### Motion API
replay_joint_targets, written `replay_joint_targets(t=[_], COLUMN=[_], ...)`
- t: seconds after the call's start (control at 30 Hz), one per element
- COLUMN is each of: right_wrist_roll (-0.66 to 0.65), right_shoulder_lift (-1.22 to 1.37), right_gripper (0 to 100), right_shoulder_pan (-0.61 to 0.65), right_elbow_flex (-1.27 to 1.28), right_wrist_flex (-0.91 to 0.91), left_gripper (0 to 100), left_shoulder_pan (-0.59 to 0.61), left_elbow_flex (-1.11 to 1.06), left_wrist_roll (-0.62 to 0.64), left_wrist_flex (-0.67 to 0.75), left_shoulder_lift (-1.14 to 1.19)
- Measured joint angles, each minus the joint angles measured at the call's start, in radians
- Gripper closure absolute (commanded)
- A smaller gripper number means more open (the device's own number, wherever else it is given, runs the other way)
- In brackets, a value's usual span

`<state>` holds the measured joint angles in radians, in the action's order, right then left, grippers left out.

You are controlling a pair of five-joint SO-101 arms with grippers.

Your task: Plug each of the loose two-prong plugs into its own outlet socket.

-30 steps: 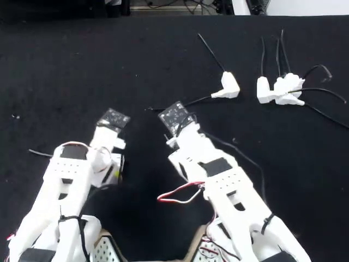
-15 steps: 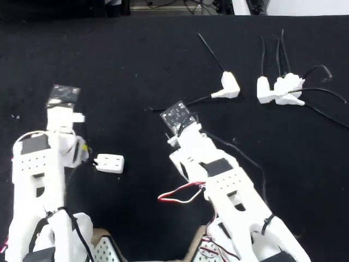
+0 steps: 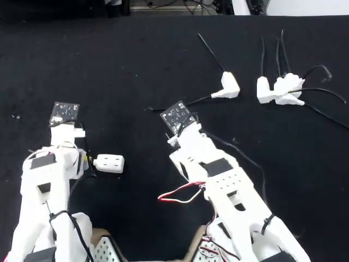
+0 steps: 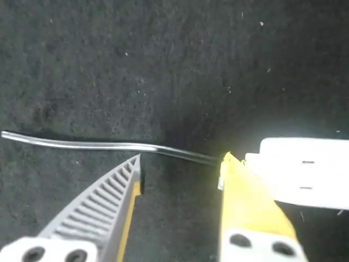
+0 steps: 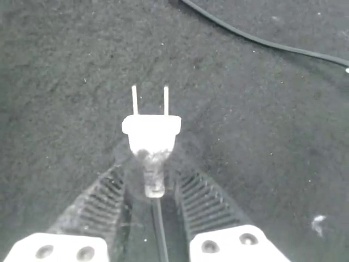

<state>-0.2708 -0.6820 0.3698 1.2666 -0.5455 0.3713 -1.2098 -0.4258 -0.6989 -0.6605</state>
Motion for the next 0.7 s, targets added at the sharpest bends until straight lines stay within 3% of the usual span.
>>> replay_joint_targets(t=[0.2, 0.7], right_wrist_roll=[0.000, 0.000], right_shoulder_lift=[0.000, 0.000], right_gripper=[98.8, 98.8], right_shoulder_pan=[0.000, 0.000], right_elbow_flex=[0.000, 0.000], right_wrist_flex=[0.000, 0.000], left_gripper=[77, 77], left_shoulder_pan=[-0.129, -0.423], left_elbow_flex=[-0.021, 0.184], left_wrist_roll=[0.121, 0.245], left_wrist_flex=[-0.031, -0.365], left_shoulder_lift=[-0.002, -0.006])
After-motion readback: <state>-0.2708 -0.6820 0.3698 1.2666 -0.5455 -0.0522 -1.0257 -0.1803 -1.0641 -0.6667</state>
